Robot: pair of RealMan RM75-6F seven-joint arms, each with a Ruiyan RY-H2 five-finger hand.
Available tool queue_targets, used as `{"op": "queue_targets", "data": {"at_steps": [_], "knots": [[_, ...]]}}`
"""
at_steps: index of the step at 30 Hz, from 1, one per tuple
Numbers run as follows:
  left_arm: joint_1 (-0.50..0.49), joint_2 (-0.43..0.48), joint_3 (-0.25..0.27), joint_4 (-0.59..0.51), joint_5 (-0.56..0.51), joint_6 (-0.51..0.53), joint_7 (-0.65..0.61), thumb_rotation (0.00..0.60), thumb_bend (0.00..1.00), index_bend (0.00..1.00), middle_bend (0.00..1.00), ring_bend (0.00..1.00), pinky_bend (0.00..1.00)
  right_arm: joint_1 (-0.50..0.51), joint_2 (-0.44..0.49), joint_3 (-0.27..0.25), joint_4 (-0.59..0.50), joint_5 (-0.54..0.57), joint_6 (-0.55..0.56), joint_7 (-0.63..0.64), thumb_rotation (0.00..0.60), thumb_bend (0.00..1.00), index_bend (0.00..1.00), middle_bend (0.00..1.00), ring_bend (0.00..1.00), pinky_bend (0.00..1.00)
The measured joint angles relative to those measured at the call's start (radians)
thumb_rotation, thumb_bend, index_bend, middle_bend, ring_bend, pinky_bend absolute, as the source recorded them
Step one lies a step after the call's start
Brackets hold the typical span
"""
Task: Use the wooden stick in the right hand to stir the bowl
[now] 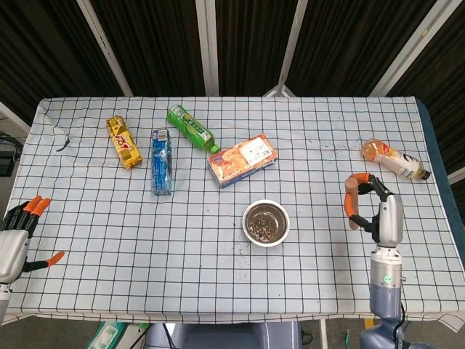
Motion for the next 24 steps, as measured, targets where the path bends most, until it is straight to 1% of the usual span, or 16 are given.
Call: {"op": "queue_targets", "data": {"at_steps": [2,5,13,18,24], "knots": [[-0.001,0.0,0.0,-0.001,0.0,-0.002,-0.001,0.6,0.02,0.0,0.0,0.0,0.0,0.003,-0.012,0.02,0.002,0.02,0.006,0.033,0.6,0.6,0.76,0.62,0.62,0.52],[-0.002,-0.001,-0.001,-0.004,-0.001,-0.003,0.003,0.6,0.02,0.0,0.0,0.0,0.0,0.005,-0.046,0.034,-0.002,0.041,0.021,0.081,0.6,0.6,0.76,0.62,0.62,0.52],[0.001,0.001,-0.003,-0.007,-0.005,0.002,-0.004,0.6,0.02,0.0,0.0,0.0,0.0,0.032,-0.188,0.039,0.01,0.017,0.082,0.139,0.6,0.6,0.76,0.62,0.62,0.52],[0.0,0.001,-0.004,-0.005,-0.006,0.0,-0.016,0.6,0.02,0.0,0.0,0.0,0.0,0.067,-0.285,0.045,0.047,-0.001,0.104,0.165,0.6,0.6,0.76,0.62,0.62,0.52],[-0.002,0.003,-0.005,-0.006,-0.01,-0.007,-0.025,0.6,0.02,0.0,0.0,0.0,0.0,0.113,-0.366,0.075,0.109,0.005,0.106,0.193,0.6,0.6,0.76,0.62,0.62,0.52]]}}
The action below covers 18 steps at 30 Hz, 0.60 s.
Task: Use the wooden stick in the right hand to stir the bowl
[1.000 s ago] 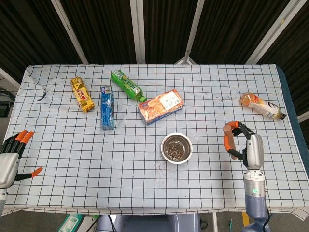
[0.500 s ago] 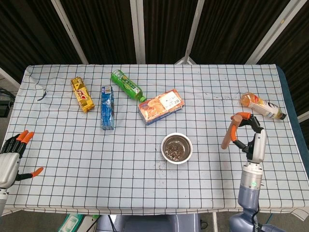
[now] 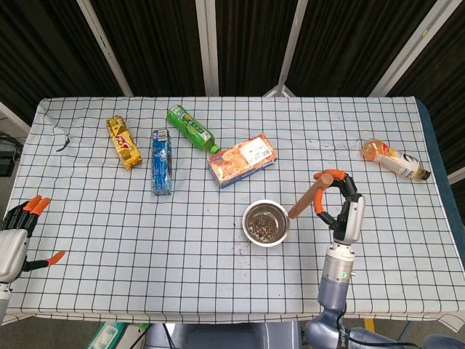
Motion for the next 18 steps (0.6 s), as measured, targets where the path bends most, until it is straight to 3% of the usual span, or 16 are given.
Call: {"op": "queue_targets", "data": {"at_steps": [10,18], "knots": [[-0.004,0.003,-0.002,-0.002,-0.009,-0.01,-0.007,0.6,0.02,0.0,0.0,0.0,0.0,0.038,-0.077,0.012,0.074,0.009,-0.009,0.029,0.6,0.6,0.76,0.62,0.62,0.52],[-0.006,0.003,-0.003,-0.001,-0.009,-0.013,-0.009,0.6,0.02,0.0,0.0,0.0,0.0,0.036,-0.12,-0.026,0.124,-0.003,-0.004,0.043,0.6,0.6,0.76,0.62,0.62,0.52]]}}
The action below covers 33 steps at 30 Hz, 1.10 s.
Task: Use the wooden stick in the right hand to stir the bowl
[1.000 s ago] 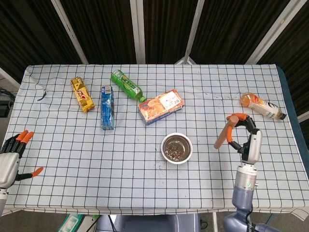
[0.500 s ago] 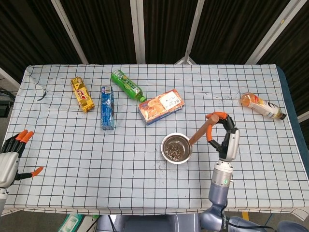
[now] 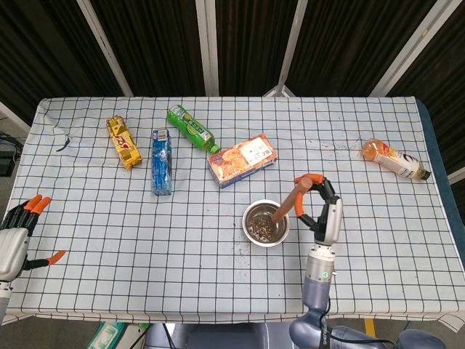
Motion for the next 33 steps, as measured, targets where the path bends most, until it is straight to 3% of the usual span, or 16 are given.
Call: {"op": "queue_targets", "data": {"at_steps": [33], "knots": [[-0.003,0.001,-0.002,-0.01,-0.014,-0.01,0.002,0.6,0.02,0.0,0.0,0.0,0.0,0.027,-0.141,-0.041,0.245,-0.032,0.0,0.056,0.6,0.6,0.76,0.62,0.62,0.52]]}}
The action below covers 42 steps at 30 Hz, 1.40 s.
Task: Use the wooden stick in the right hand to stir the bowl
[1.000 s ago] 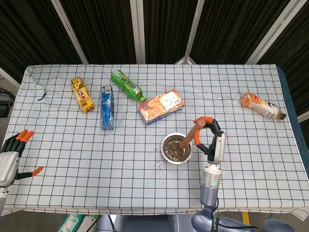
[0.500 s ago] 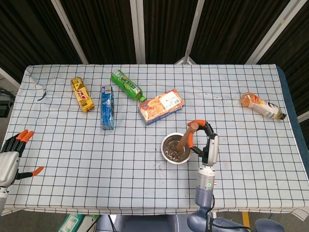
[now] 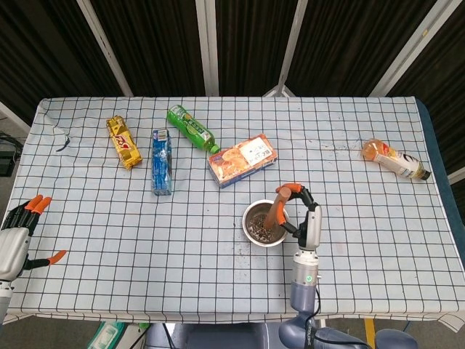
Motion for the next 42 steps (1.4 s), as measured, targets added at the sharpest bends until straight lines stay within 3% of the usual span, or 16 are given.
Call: {"op": "queue_targets", "data": {"at_steps": [9,24,42], "knots": [[-0.001,0.0,0.0,-0.001,0.002,0.0,-0.001,0.6,0.02,0.0,0.0,0.0,0.0,-0.001,-0.009,0.0,0.028,-0.004,0.001,0.013,0.6,0.6,0.76,0.62,0.62,0.52],[0.0,-0.001,0.0,-0.001,0.004,0.005,0.0,0.6,0.02,0.0,0.0,0.0,0.0,0.01,0.031,0.01,-0.066,-0.034,0.019,-0.032,0.6,0.6,0.76,0.62,0.62,0.52],[0.0,0.002,0.003,-0.003,0.009,0.003,-0.004,0.6,0.02,0.0,0.0,0.0,0.0,0.009,-0.025,-0.023,0.027,-0.028,0.0,-0.021,0.6,0.6,0.76,0.62,0.62,0.52]]}}
